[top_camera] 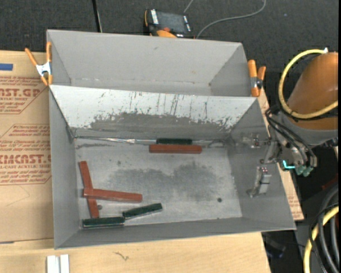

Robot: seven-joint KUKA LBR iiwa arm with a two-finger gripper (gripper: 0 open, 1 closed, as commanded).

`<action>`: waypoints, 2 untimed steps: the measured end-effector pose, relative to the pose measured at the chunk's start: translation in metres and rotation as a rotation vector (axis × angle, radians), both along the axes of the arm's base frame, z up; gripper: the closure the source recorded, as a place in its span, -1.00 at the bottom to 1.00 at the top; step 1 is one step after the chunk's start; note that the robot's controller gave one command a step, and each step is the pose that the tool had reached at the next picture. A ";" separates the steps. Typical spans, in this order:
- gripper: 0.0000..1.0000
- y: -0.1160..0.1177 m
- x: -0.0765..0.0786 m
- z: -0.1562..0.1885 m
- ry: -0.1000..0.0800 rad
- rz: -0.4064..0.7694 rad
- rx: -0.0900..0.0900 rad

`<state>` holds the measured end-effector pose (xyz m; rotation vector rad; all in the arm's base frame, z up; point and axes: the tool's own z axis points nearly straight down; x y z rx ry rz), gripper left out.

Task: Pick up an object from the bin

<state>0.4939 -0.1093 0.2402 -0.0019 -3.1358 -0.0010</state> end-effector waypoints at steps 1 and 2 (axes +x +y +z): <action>-1.00 0.055 0.009 -0.055 -0.001 -0.012 0.003; -1.00 0.092 0.069 -0.031 -0.013 -0.147 0.001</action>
Offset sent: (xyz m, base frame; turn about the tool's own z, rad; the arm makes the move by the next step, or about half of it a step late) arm 0.0094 0.0501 -0.0516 0.0180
